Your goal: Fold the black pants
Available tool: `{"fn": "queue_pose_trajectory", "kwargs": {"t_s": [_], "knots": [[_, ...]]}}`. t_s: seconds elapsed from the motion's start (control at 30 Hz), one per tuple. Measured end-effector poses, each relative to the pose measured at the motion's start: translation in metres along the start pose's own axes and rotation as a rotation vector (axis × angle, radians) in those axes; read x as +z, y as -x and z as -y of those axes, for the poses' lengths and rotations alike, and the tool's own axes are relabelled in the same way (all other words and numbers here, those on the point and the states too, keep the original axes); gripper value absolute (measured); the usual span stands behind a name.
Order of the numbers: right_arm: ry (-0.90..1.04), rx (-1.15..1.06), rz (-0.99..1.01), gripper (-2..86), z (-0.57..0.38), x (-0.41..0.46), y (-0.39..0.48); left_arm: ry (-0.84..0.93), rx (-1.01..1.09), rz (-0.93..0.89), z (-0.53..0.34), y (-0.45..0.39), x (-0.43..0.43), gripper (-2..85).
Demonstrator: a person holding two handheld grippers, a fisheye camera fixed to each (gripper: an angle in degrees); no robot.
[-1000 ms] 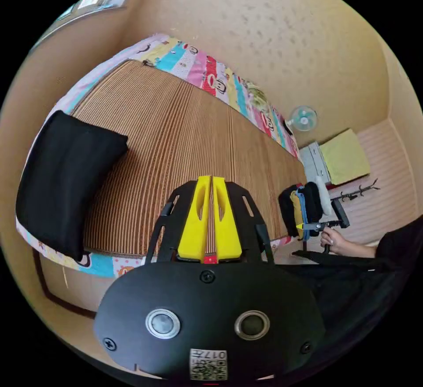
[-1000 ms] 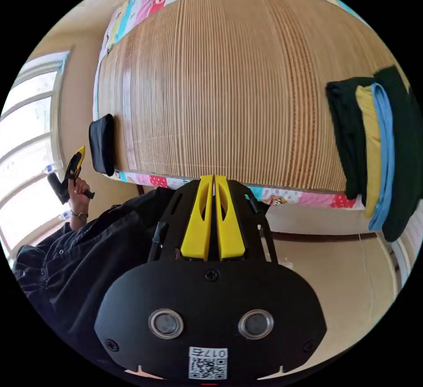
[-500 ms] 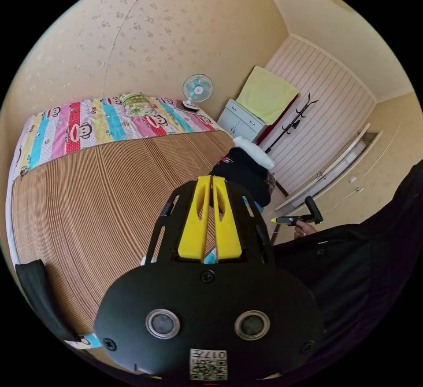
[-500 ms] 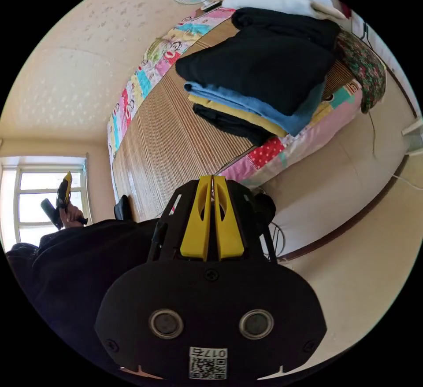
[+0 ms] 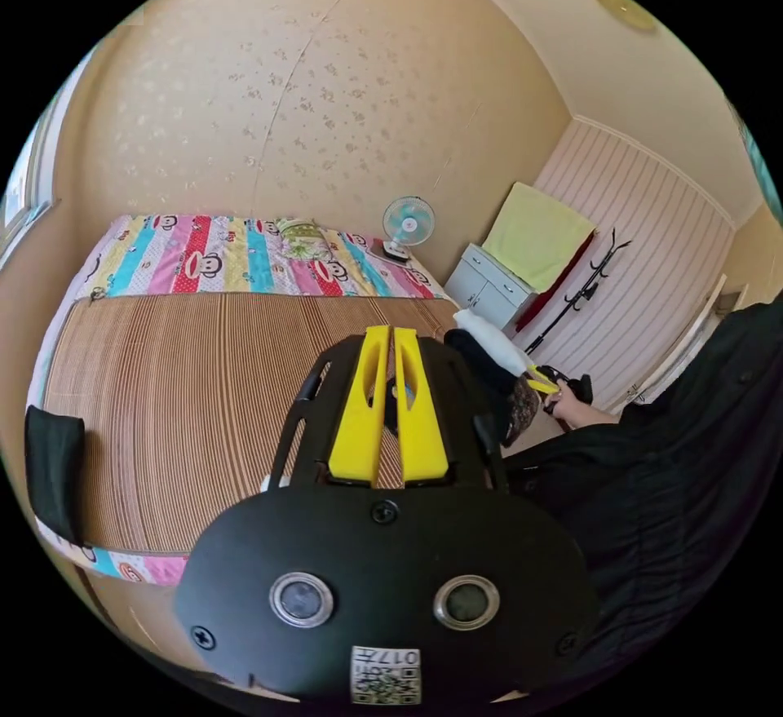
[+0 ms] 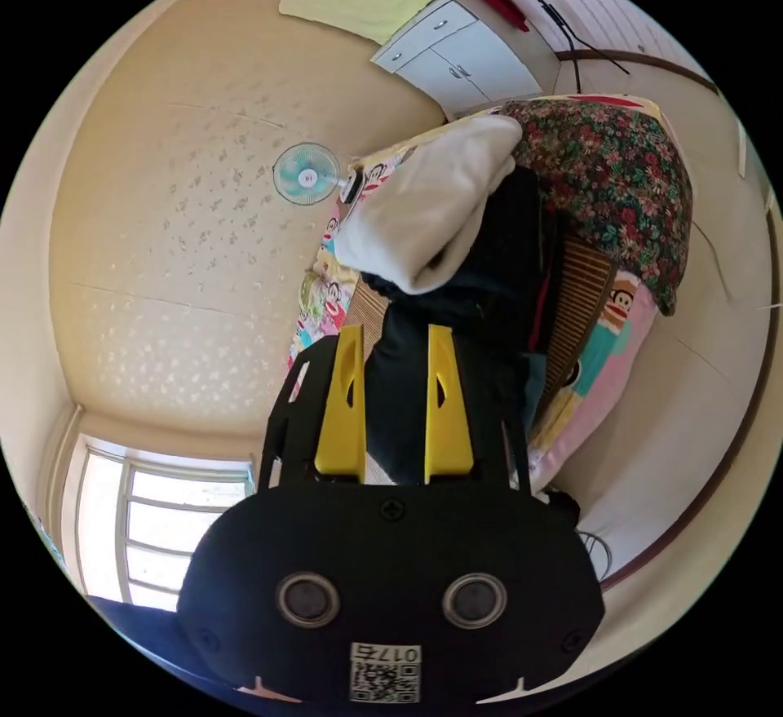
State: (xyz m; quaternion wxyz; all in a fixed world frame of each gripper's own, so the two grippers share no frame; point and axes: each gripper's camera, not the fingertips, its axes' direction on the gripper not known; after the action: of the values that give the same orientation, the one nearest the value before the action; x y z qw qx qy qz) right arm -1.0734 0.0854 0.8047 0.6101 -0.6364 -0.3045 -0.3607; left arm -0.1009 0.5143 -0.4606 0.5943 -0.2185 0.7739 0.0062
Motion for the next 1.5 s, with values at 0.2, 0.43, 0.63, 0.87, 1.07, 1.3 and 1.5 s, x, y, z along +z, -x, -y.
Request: {"fn": "queue_pose_trajectory", "kwargs": {"t_s": [0.2, 0.43, 0.63, 0.87, 1.07, 1.3, 1.5], "knots": [[0.003, 0.103, -0.057, 5.8, 0.057, 0.049, 0.047, -0.03, -0.155, 0.144, -0.051, 0.022, -0.016, -0.8], [0.165, -0.575, -0.031, 3.5, -0.023, 0.034, 0.239, -0.046, -0.204, 0.236, -0.073, 0.043, -0.02, -1.0], [0.581, -0.845, 0.239, 5.3, -0.17, 0.073, 0.284, 0.007, -0.187, 0.214, -0.069, 0.07, 0.009, -1.0], [0.141, -0.424, -0.008, 10.3, -0.142, 0.073, 0.22, 0.075, -0.037, 0.113, -0.038, 0.093, 0.06, -0.3], [0.134, -0.194, -0.19, 8.2, -0.124, 0.139, 0.154, 0.104, 0.001, -0.012, -0.008, 0.123, 0.096, 4.1], [-0.004, -0.529, 0.198, 3.9, -0.209, 0.091, 0.28, 0.184, -0.107, -0.227, 0.042, 0.168, 0.131, 5.7], [0.299, -1.047, 0.307, 3.6, -0.337, 0.141, 0.408, 0.325, -0.227, -0.528, 0.084, 0.21, 0.209, 12.5]]}}
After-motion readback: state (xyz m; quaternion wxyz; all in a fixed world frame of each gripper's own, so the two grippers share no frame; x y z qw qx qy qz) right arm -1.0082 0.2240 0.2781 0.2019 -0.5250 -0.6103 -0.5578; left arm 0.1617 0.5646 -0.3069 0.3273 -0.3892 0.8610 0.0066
